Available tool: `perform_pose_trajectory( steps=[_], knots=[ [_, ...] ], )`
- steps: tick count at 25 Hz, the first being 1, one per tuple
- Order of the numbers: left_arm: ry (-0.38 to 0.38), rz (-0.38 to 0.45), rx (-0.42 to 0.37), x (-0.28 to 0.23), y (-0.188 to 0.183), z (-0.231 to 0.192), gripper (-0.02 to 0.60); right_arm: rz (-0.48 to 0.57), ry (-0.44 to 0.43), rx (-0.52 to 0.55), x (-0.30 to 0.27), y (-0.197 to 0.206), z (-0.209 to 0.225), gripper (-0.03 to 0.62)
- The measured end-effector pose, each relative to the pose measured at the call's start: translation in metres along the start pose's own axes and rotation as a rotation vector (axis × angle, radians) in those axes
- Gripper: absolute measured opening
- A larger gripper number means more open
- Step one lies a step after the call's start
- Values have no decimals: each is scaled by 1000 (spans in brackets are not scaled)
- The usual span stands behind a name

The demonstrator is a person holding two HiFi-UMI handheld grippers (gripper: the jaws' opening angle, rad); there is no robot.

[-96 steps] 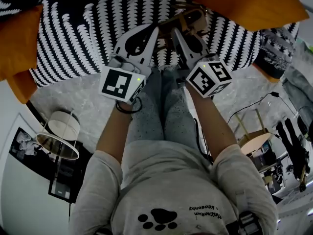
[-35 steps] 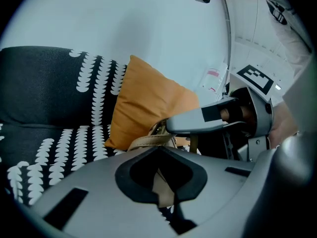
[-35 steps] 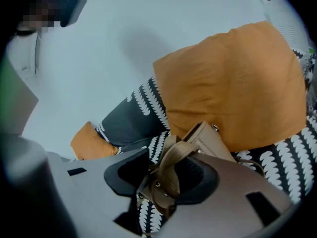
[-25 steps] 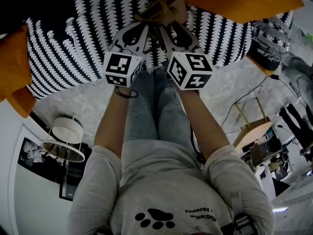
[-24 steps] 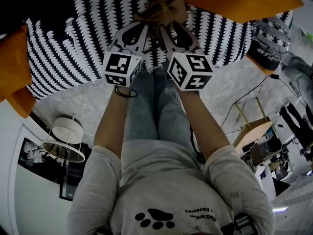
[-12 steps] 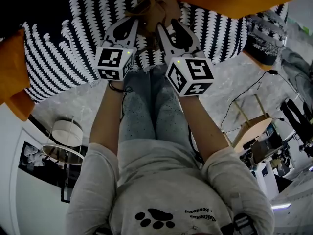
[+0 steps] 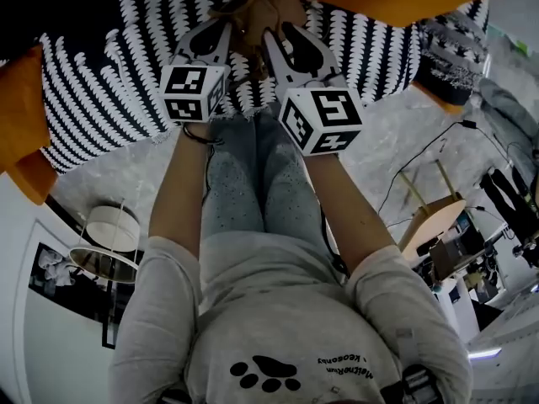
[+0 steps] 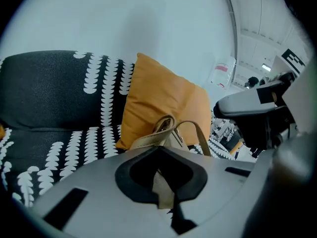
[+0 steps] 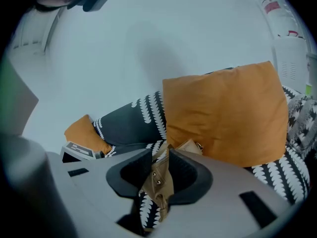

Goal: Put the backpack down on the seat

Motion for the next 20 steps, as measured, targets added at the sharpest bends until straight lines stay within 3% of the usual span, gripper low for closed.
perform_pose_trajectory(
  steps=[9,15,20],
  knots=[
    [13,9,16,18,-1,26,20,-28,20,43,15,-3,-6,44],
    [25,52,-9,38,-32,52,20,-13,10,71,38,-25,-6,34],
    [24,97,-30,94,-63,69,20,2,-5,111,74,-46,-41,34]
  ],
)
Point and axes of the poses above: the fingertips, and each gripper's own axes: x backward along the fingers, z to its right, y out of its underside, the point moved 3 cm from there along x, backward along the fingers, and after that the axes turned 10 degrees about -z, right-handed, at the moved point
